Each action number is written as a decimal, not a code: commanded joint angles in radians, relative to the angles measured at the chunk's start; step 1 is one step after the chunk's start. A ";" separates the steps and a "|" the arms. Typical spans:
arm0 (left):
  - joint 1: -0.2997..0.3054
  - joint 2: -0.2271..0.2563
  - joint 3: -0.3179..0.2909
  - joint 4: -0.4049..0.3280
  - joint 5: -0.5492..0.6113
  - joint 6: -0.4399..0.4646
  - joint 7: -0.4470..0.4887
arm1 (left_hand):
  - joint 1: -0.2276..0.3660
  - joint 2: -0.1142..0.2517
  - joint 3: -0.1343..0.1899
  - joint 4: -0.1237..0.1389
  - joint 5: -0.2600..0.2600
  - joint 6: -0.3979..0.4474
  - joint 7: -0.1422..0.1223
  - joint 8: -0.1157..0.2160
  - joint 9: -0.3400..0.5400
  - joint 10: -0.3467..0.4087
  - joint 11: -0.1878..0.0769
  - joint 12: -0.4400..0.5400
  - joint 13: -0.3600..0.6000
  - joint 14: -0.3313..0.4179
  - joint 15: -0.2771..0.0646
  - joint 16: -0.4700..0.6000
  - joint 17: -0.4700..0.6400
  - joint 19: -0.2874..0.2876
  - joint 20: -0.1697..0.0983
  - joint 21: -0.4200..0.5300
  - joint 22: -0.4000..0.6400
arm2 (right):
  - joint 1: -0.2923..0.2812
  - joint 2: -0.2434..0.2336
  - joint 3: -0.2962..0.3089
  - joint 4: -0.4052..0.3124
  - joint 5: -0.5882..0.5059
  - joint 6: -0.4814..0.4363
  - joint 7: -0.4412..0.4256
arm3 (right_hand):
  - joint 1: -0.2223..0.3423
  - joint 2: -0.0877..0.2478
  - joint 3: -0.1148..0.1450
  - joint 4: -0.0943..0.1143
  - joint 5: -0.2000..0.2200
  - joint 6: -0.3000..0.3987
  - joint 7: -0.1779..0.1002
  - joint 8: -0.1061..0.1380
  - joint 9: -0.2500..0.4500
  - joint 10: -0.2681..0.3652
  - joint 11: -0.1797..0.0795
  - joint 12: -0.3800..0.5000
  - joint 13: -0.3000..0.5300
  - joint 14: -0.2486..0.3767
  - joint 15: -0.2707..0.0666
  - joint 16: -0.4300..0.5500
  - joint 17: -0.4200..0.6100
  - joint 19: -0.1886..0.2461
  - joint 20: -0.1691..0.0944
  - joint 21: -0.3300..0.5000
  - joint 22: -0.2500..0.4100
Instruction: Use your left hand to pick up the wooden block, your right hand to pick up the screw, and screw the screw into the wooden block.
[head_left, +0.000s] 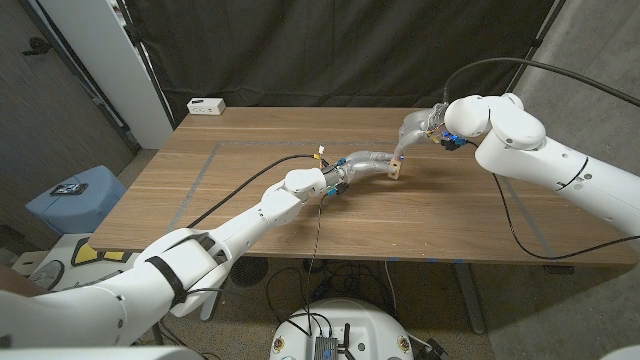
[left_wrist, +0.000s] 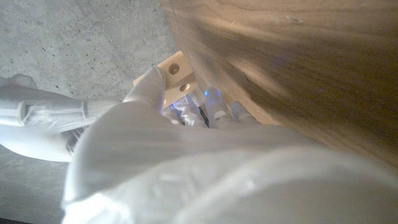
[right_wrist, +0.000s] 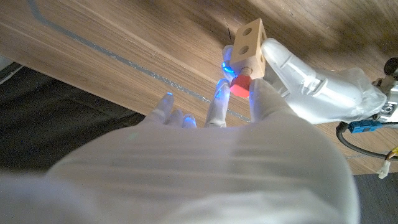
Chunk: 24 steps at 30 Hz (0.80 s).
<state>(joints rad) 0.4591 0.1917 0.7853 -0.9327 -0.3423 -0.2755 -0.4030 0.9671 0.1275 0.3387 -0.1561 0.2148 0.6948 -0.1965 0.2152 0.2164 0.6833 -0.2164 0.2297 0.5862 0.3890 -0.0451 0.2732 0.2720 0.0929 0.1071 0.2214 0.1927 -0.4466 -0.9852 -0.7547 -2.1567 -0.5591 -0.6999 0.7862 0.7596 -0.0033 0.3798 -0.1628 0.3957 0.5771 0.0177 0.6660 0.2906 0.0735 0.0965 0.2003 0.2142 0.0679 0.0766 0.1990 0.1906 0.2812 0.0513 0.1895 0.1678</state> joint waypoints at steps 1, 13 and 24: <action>-0.012 -0.013 0.002 0.029 0.000 -0.011 -0.010 | 0.000 0.008 0.008 0.002 0.006 0.008 0.001 0.004 0.004 0.008 0.000 0.005 0.002 0.007 -0.081 -0.005 0.001 -0.002 0.006 0.005 0.002 | -0.010 -0.003 0.004 0.003 0.003 0.000 -0.012 | 0.014 -0.001 0.005 0.001 0.002 0.015 -0.001 0.009 0.006 0.009 -0.001 0.009 0.002 0.007 -0.003 0.003 0.000 0.007 -0.001 0.005 0.002; -0.008 -0.010 0.001 0.021 0.000 -0.009 -0.008 | -0.002 0.009 0.009 0.003 0.006 0.008 0.000 0.005 0.004 0.009 0.000 0.005 0.002 0.007 -0.080 -0.005 0.001 -0.002 0.007 0.005 0.002 | -0.020 -0.001 0.003 -0.005 -0.014 -0.014 -0.034 | 0.023 0.000 0.007 -0.001 -0.002 0.061 -0.006 0.035 0.014 0.035 -0.009 0.016 0.002 0.026 -0.015 0.009 0.000 0.021 -0.008 0.007 0.001; -0.003 -0.006 0.001 0.012 -0.002 -0.005 -0.009 | -0.003 0.009 0.009 0.003 0.006 0.009 0.000 0.005 0.004 0.008 0.000 0.005 0.002 0.007 -0.080 -0.005 0.001 -0.002 0.006 0.005 0.002 | -0.018 0.007 -0.004 -0.006 -0.035 -0.023 -0.036 | 0.028 0.001 0.005 0.000 -0.010 0.100 -0.011 0.054 0.014 0.072 -0.016 0.025 0.001 0.049 -0.028 0.014 0.001 0.044 -0.019 0.012 0.002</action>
<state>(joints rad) 0.4508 0.1824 0.7865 -0.9131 -0.3423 -0.2862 -0.4123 0.9649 0.1295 0.3401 -0.1548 0.2146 0.6928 -0.1951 0.2142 0.2164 0.6832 -0.2164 0.2272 0.5859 0.3890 -0.0451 0.2732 0.2719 0.0929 0.1070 0.2214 0.1927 -0.4633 -0.9856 -0.7517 -2.1600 -0.5744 -0.7113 0.7573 0.7770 0.0028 0.3797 -0.1627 0.3878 0.6630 0.0050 0.7109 0.3015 0.1342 0.0821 0.2154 0.2142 0.1055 0.0500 0.2050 0.1907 0.3132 0.0302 0.1973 0.1678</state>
